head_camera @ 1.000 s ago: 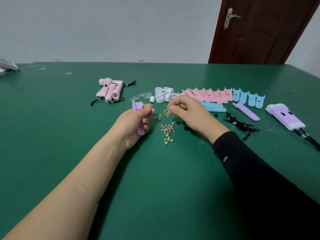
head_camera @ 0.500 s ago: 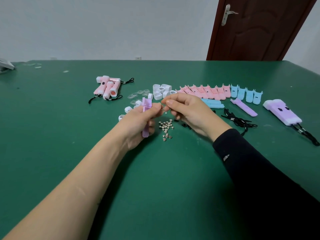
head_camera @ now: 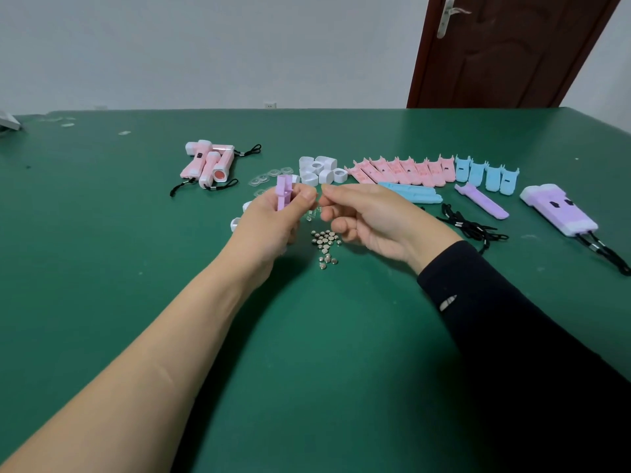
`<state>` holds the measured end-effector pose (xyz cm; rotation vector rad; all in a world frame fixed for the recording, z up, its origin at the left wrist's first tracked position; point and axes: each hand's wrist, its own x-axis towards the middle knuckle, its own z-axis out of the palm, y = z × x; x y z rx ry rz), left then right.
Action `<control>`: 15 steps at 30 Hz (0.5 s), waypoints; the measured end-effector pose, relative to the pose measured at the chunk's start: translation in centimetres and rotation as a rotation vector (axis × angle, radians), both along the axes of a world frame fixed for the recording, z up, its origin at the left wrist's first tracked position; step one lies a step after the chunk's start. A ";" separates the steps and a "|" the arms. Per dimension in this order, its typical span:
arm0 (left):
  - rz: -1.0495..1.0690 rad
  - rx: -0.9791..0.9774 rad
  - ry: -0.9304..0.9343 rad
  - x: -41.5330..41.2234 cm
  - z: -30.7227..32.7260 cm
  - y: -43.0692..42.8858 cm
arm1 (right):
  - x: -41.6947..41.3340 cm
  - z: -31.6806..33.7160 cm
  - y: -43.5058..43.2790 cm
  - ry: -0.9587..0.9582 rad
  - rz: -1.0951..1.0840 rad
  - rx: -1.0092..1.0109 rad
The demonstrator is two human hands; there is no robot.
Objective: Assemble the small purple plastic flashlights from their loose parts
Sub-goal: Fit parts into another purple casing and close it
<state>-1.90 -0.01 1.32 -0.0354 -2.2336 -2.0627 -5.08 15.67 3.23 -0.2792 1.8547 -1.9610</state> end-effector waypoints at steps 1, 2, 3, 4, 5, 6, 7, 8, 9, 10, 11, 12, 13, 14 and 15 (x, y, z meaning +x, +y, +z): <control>-0.011 0.013 -0.023 -0.1 0.0 0.0 | 0.0 0.0 0.1 0.006 0.006 -0.004; -0.020 0.031 -0.048 -0.1 -0.1 -0.1 | 0.0 0.0 0.2 0.016 0.013 -0.001; -0.029 0.048 -0.070 -0.2 -0.1 -0.1 | 0.1 0.0 0.2 0.027 0.019 0.007; -0.038 0.061 -0.083 -0.3 -0.2 -0.1 | 0.1 0.0 0.3 0.038 0.023 0.016; -0.048 0.072 -0.090 -0.4 -0.2 -0.1 | 0.1 0.0 0.3 0.045 0.024 0.023; -0.056 0.082 -0.092 -0.4 -0.2 -0.2 | 0.1 0.0 0.3 0.050 0.023 0.029; -0.059 0.087 -0.094 -0.4 -0.2 -0.3 | 0.1 0.0 0.3 0.053 0.021 0.032; -0.058 0.087 -0.096 -0.4 -0.2 -0.4 | 0.1 0.0 0.3 0.055 0.020 0.033; -0.057 0.084 -0.100 -0.5 -0.2 -0.5 | 0.1 0.0 0.3 0.056 0.020 0.033; -0.057 0.081 -0.102 -0.5 -0.2 -0.5 | 0.0 -0.1 0.3 0.057 0.020 0.035; -0.059 0.082 -0.105 -0.5 -0.3 -0.5 | 0.0 -0.1 0.3 0.057 0.021 0.039; -0.060 0.085 -0.107 -0.5 -0.3 -0.5 | 0.0 -0.1 0.4 0.056 0.022 0.043; -0.060 0.086 -0.108 -0.5 -0.3 -0.5 | -0.1 -0.1 0.4 0.054 0.024 0.049; -0.061 0.083 -0.106 -0.5 -0.4 -0.4 | -0.1 -0.1 0.4 0.050 0.026 0.053; -0.066 0.077 -0.102 -0.5 -0.4 -0.4 | -0.1 -0.1 0.4 0.048 0.027 0.056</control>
